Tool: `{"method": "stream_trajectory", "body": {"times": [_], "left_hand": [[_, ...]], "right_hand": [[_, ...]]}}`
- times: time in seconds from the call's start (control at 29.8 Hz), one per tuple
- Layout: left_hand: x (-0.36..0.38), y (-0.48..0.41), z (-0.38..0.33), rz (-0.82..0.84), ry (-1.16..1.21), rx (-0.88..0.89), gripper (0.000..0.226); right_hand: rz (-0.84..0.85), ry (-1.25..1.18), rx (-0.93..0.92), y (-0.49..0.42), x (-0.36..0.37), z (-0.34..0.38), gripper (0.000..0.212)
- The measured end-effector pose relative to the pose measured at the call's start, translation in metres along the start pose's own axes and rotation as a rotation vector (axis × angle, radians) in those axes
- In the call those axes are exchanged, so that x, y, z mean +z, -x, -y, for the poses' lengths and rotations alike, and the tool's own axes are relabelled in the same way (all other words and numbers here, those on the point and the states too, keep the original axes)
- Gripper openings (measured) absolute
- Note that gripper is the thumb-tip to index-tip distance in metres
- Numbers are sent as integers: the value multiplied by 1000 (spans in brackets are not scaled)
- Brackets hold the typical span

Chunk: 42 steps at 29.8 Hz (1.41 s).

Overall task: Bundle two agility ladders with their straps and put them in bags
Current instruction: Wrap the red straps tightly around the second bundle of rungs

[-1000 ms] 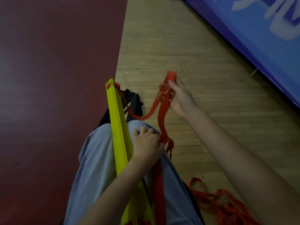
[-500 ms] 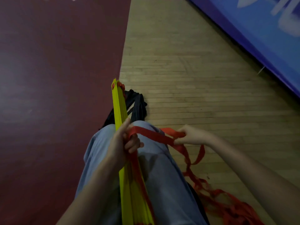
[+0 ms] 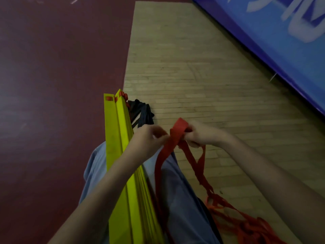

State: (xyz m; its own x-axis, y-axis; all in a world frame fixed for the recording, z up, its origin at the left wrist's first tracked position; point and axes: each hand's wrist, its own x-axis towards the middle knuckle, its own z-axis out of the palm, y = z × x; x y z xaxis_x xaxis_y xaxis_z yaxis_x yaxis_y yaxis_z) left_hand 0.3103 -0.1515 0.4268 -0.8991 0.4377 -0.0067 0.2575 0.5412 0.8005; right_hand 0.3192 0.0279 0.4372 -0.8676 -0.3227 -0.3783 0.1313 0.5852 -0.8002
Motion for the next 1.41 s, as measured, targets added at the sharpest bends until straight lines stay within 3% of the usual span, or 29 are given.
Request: {"method": "stream_trajectory", "body": {"times": [0.03, 0.17, 0.24, 0.3, 0.34, 0.5, 0.57, 0.64, 0.71, 0.74, 0.81, 0.87, 0.94, 1.01, 1.11, 1.18, 1.24, 1.34, 1.41], "left_hand": [[-2, 1, 1, 3, 16, 45, 11], [-13, 3, 1, -110, 419, -94, 21], [-10, 1, 0, -93, 274, -117, 24], [0, 2, 2, 9, -56, -101, 55], [4, 3, 2, 35, -155, -94, 58], [1, 6, 17, 25, -157, 7, 21], [-9, 10, 18, -3, -58, 41, 24], [-27, 12, 20, -82, 159, -36, 26], [-50, 8, 28, -253, 274, -148, 24], [-60, 6, 33, -301, 129, -200, 24], [-65, 5, 36, -258, -430, -285, 31], [-53, 5, 26, -153, -596, -133, 44], [-22, 2, 4, 3, -532, 76, 47], [6, 0, -13, 119, -514, 174, 45], [14, -1, -13, 84, -385, 131, 28], [7, -1, -6, 55, -245, 121, 32], [-13, 2, -9, -55, 134, 33, 26], [-64, -1, -11, -455, 640, -127, 43], [-91, -4, 3, -644, 500, -114, 28]], "right_hand": [[10, -22, 14, 2, 1, -4, 11], [-18, -32, 18, 4, 9, -22, 12], [-56, -48, -10, 3, 11, -22, 15], [-76, -76, -53, 1, 11, -17, 11], [-79, -79, -70, 1, 9, -14, 8], [-47, -153, -15, 1, -2, -20, 8], [58, -153, 74, 3, -2, -30, 9], [145, -133, 194, 4, 3, -46, 17], [110, -130, 282, 6, 7, -65, 24], [48, -139, 296, 6, 7, -74, 23], [-63, -166, 256, 6, 8, -79, 21], [-71, -184, 157, 2, 10, -63, 21], [-45, -208, 48, -1, 10, -37, 19], [-32, -233, -41, -1, 6, -13, 17], [-25, -226, -72, 4, -4, -1, 18], [41, -185, -13, 11, -7, -12, 20], [118, -132, 119, 17, -6, -37, 34], [103, -98, 299, 25, 0, -86, 20], [-24, -169, 352, 29, 2, -108, 13]]}}
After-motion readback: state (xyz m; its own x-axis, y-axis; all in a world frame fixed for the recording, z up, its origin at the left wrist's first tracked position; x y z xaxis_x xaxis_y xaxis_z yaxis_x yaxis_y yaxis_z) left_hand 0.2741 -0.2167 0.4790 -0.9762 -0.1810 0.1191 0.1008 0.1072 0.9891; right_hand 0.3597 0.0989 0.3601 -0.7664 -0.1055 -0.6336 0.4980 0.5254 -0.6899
